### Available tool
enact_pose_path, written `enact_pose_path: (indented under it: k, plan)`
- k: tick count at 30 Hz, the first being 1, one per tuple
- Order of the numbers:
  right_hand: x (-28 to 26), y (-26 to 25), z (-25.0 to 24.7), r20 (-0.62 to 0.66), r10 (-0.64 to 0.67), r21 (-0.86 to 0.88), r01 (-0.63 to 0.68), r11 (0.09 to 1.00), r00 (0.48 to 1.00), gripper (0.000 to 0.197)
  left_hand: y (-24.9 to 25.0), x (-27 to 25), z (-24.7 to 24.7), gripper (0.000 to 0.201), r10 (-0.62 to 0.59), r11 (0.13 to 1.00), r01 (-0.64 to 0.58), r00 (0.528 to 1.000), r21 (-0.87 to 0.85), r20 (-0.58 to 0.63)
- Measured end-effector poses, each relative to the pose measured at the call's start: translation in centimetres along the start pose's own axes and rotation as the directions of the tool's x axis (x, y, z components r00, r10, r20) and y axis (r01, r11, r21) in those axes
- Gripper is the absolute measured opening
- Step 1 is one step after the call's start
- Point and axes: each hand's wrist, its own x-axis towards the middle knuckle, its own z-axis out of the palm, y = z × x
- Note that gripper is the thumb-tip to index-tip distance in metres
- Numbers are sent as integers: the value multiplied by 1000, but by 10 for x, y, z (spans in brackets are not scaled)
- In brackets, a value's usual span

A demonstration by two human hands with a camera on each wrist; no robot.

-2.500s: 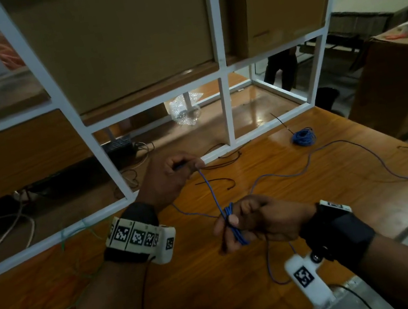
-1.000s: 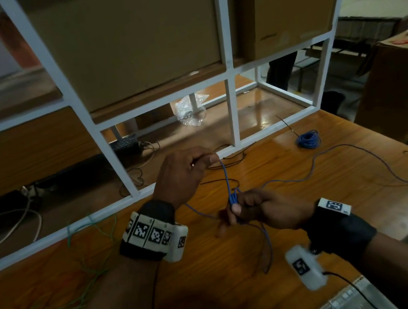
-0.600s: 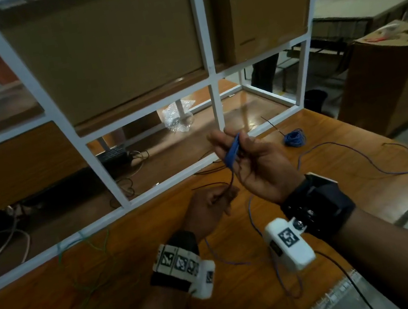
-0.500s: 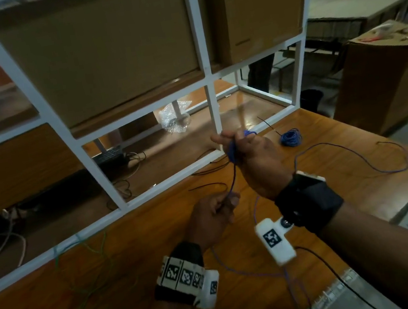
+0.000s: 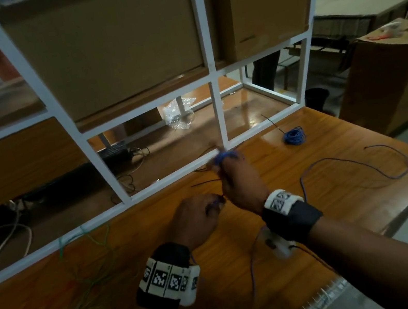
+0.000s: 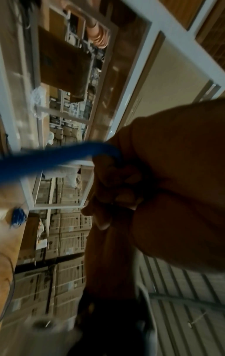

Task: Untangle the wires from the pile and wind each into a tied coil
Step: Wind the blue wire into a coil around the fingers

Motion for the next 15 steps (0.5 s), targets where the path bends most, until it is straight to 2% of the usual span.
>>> enact_pose_path:
  k: [2, 4, 7, 10, 13, 15]
  plan:
    - [-10, 7, 2, 313, -85, -122, 129, 984, 946, 20, -12, -2, -10, 17, -54, 998, 54, 998, 44, -13]
    - [-16, 11, -1, 456, -88, -130, 165, 978, 885, 18, -26, -6, -20, 13, -95, 994, 95, 995, 55, -10]
    - [-15, 12, -6, 583, -40, -163, 165, 973, 812, 17, -38, -10, -32, 13, -44, 996, 46, 999, 72, -26]
    - [-16, 4, -8, 675, -2, -143, 133, 981, 738, 17, -34, -6, -45, 19, 95, 984, -83, 993, 155, -68]
    - [-21, -2, -13, 713, -5, 61, -55, 997, 701, 40, -24, 0, -62, 29, 246, 957, -224, 963, 182, -109]
    - [-24, -8, -19, 725, -77, 230, -136, 964, 684, 45, -20, 4, -72, 21, 269, 962, -263, 957, 69, -110]
